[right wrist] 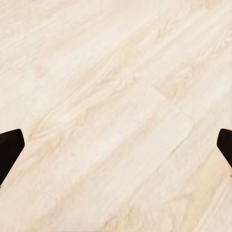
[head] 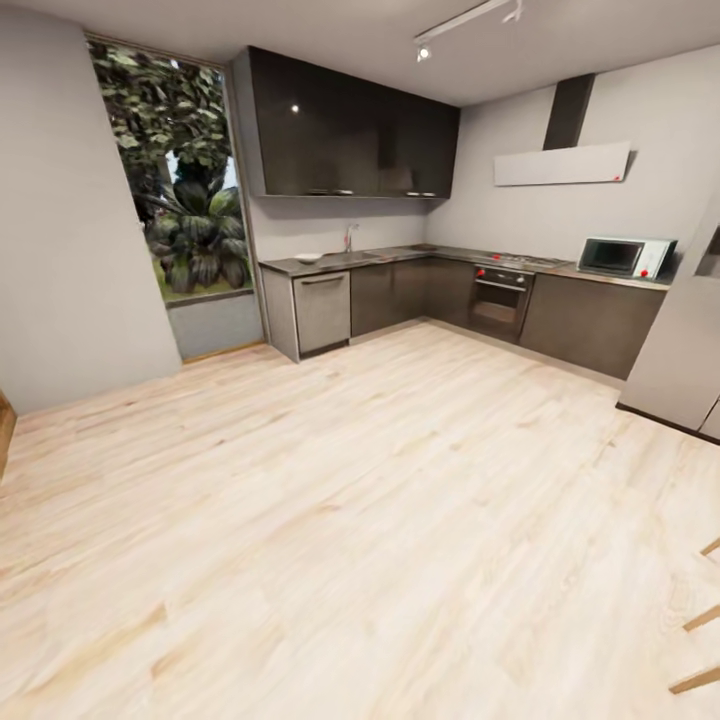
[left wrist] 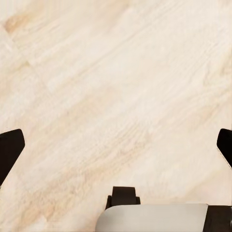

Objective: In the kitchen, take the Vidalia onion out of the sink, dice it on the chopping board with the paring knife, put the diced onion into the bowl on the countertop, then place both the paring knife and the chopping board into the sink.

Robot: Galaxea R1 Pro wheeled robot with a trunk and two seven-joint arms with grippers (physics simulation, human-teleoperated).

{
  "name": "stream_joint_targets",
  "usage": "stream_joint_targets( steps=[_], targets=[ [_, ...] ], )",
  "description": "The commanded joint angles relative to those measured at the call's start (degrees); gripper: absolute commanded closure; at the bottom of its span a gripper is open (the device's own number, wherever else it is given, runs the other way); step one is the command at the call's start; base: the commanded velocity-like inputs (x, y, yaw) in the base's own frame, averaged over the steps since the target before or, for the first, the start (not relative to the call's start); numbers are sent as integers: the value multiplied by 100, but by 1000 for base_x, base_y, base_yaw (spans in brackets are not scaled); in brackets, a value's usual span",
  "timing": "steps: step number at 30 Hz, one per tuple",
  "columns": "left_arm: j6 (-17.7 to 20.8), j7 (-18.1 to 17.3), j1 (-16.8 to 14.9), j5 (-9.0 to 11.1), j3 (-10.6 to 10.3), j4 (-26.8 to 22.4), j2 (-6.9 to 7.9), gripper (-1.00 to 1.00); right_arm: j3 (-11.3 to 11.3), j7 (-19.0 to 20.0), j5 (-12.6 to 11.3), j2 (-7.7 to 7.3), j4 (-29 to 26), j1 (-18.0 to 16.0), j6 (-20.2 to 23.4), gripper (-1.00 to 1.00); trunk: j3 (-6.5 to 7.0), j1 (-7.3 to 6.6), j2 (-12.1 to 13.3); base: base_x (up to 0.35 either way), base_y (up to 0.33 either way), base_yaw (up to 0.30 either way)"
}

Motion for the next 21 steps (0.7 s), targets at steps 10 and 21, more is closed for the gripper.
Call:
stream_joint_targets(
  steps=[10, 21],
  targets=[
    [-7, 3, 2, 4, 2, -2, -1, -100, 2, -20, 1, 1, 3, -5, -16, -100, -4, 3, -2, 318, 0, 0],
    [-7, 3, 3, 4, 3, -2, -1, -100, 3, -19, 1, 1, 3, -2, -16, -100, -4, 3, -2, 318, 0, -114]
  ],
)
